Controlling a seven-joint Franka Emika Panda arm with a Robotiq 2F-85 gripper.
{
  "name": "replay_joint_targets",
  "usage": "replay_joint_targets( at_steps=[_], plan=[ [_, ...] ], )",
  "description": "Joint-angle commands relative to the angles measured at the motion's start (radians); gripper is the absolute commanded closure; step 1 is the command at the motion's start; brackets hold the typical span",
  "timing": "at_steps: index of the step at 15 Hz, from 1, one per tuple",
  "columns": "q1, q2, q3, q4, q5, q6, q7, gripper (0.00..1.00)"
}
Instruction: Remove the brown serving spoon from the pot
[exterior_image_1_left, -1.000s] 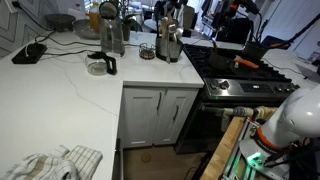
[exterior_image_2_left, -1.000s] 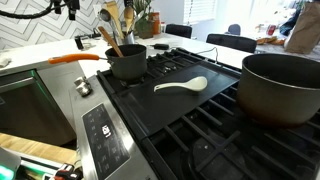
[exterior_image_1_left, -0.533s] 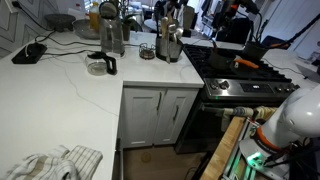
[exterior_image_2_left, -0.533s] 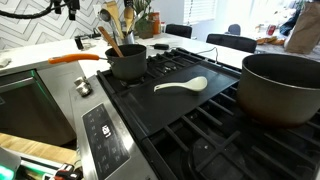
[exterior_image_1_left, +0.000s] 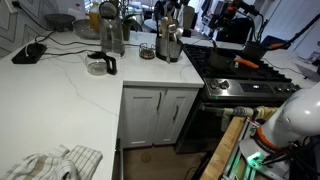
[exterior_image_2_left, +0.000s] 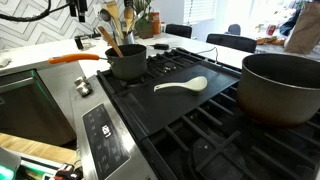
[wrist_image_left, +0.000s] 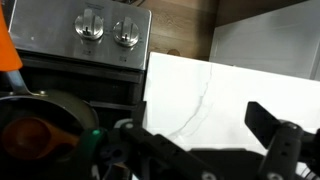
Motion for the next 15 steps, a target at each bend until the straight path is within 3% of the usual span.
replay_joint_targets(
  at_steps=[1,9,15],
  plan=[
    [-0.064,0.046,-0.018,0.012,0.007,0.028,0.111,0.00],
    [-0.161,0.128,-0.085,0.087,0.058,0.012,0.359,0.00],
    [-0.210,0.162,-0.128,0.051,0.106,0.055,0.551,0.00]
  ],
)
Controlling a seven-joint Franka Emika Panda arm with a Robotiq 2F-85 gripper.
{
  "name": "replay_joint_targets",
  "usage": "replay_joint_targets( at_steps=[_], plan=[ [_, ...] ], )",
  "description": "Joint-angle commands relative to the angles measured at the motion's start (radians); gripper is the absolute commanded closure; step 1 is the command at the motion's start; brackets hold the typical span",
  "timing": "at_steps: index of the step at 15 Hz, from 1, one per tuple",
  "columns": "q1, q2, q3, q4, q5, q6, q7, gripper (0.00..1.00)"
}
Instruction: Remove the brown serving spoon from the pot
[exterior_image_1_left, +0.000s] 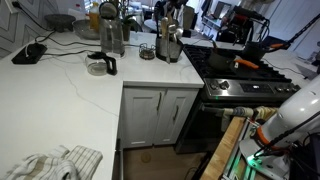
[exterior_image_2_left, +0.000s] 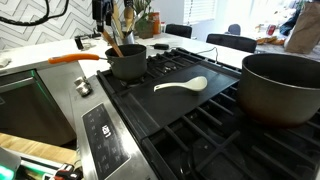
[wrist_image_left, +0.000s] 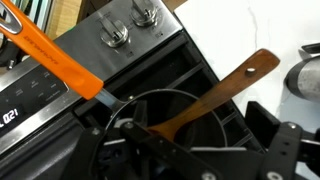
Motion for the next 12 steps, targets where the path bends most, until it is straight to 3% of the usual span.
replay_joint_targets(
  at_steps=[1,6,8,9,12],
  plan=[
    [-0.031,0.032,-0.024,-0.016,0.062,0.032,0.118,0.00],
    [-0.051,0.044,-0.046,-0.080,0.102,0.124,0.255,0.00],
    [-0.050,0.035,-0.045,-0.110,0.088,0.176,0.247,0.00],
    [-0.047,0.051,-0.042,-0.066,0.073,0.126,0.233,0.00],
    [-0.047,0.050,-0.042,-0.085,0.073,0.152,0.233,0.00]
  ],
)
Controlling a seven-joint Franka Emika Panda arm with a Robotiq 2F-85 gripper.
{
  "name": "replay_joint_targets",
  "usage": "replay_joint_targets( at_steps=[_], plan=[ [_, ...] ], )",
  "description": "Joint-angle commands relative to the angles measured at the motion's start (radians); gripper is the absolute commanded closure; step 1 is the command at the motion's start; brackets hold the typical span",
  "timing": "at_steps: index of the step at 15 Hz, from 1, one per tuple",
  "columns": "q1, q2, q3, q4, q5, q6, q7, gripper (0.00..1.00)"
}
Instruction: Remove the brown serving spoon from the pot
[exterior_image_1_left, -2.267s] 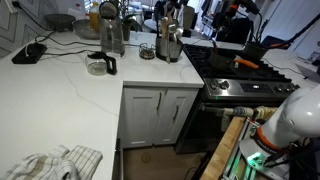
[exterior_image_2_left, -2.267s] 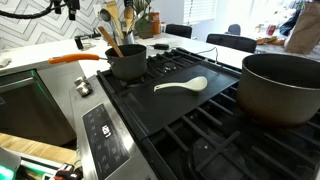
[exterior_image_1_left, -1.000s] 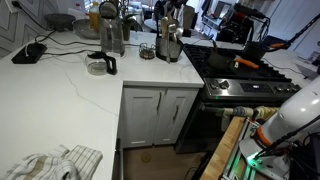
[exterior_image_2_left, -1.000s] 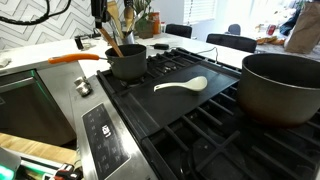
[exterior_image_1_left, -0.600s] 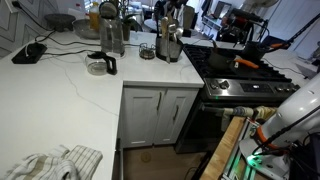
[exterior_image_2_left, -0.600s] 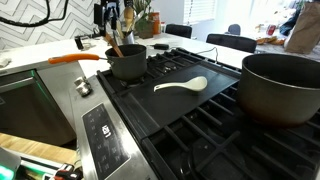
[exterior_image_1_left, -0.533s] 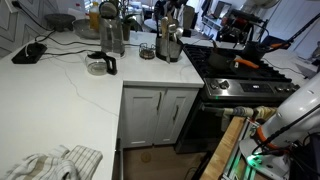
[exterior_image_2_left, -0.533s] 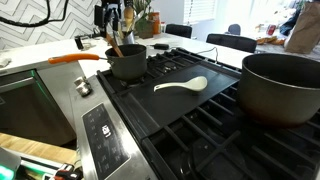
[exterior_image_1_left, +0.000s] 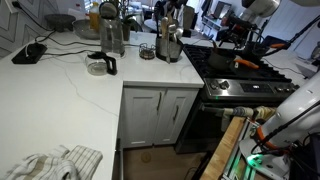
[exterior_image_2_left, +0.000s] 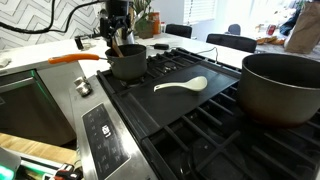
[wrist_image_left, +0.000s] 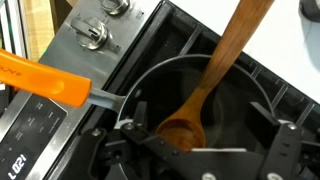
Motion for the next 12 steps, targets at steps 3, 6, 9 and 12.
replay_joint_targets(
  at_steps=[3,6,9,12],
  plan=[
    [-0.002,0.027,0.002,0.013,0.008,-0.028,0.040,0.00],
    [0.000,0.053,0.004,0.004,0.018,-0.024,0.081,0.00],
    [0.000,0.081,0.003,0.000,0.023,-0.019,0.117,0.00],
    [0.000,0.105,0.003,-0.002,0.040,-0.008,0.146,0.00]
  ],
)
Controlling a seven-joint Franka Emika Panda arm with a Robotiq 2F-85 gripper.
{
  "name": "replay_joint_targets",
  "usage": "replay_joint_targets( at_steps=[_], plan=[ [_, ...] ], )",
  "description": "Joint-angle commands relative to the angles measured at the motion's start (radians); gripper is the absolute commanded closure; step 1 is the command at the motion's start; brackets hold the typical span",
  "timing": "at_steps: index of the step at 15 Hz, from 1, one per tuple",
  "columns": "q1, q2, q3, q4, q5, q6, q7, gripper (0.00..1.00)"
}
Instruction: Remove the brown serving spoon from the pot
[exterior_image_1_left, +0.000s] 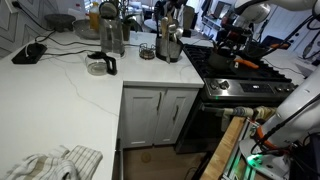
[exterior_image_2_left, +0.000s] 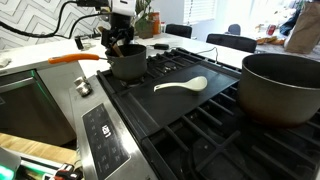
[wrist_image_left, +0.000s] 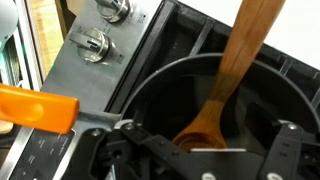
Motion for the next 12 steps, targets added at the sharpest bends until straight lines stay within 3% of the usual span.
replay_joint_targets(
  at_steps=[1,3,4,5,7,8,12],
  plan=[
    [-0.003,0.026,-0.003,-0.010,0.038,0.022,0.043,0.03],
    [-0.002,0.037,-0.003,-0.012,0.050,0.042,0.061,0.21],
    [-0.001,0.041,-0.002,-0.014,0.055,0.055,0.068,0.19],
    [-0.001,0.048,-0.002,-0.013,0.060,0.061,0.073,0.29],
    [0.001,0.055,0.000,-0.018,0.065,0.081,0.079,0.24],
    [0.001,0.059,0.001,-0.019,0.071,0.090,0.083,0.29],
    [0.003,0.075,0.007,-0.023,0.098,0.120,0.087,0.26]
  ],
)
